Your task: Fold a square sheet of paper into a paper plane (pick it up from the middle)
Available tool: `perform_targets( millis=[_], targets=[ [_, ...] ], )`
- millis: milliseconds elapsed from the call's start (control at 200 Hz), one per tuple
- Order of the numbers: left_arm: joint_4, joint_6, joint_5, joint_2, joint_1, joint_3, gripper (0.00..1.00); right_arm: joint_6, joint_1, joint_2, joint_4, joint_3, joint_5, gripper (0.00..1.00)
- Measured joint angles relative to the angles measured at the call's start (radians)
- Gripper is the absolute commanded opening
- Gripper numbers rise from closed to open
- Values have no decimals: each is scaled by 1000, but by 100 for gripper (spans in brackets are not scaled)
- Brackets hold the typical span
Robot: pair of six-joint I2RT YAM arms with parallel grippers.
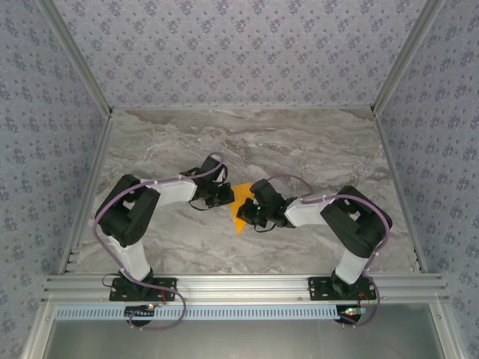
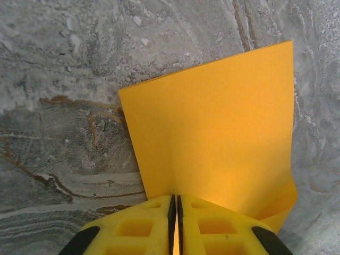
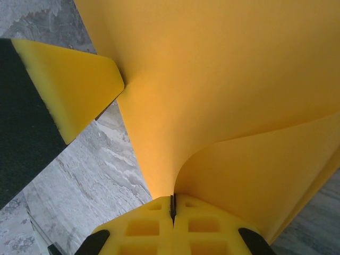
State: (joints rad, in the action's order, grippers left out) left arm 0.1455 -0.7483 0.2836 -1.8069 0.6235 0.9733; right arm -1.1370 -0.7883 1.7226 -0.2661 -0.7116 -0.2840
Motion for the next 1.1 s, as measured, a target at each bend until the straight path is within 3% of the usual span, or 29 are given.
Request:
perform_targets(
  millis=[1104],
  targets=[
    [0,0,0,0,0,0,14,8,-2,5,0,-4,8,1]
  ],
)
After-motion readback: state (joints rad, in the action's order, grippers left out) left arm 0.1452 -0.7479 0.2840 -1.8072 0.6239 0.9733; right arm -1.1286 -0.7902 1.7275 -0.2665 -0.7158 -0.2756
